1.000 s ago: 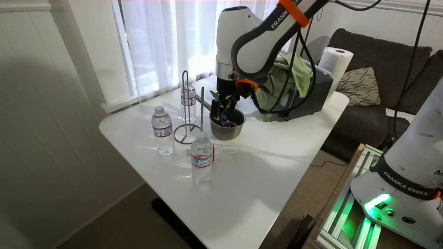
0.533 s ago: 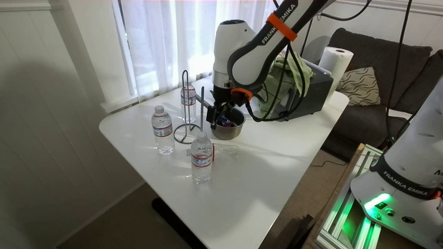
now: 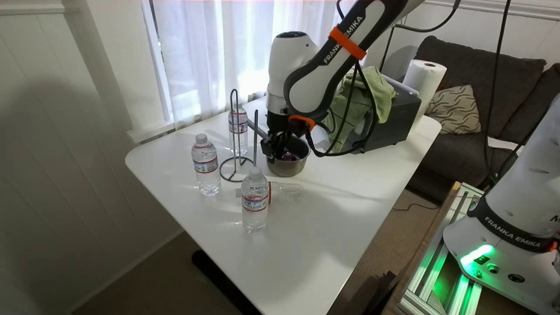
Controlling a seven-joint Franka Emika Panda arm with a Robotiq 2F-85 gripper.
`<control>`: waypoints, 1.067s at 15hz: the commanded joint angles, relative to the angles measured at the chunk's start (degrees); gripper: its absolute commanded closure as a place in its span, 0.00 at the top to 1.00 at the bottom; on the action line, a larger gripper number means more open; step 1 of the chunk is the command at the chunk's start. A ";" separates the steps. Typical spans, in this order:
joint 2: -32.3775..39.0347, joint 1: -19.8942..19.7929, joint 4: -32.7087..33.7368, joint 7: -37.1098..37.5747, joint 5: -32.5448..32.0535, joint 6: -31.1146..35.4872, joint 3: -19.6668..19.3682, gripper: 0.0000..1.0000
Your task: Pick up the silver pot and put it on the black oven
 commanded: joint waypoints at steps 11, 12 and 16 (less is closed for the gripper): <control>3.75 3.58 1.64 0.98 -1.29 0.74 -3.25 0.20; 3.62 3.82 1.62 1.19 -1.58 0.79 -3.67 0.18; 2.71 4.67 1.56 1.81 -2.42 0.71 -5.01 0.00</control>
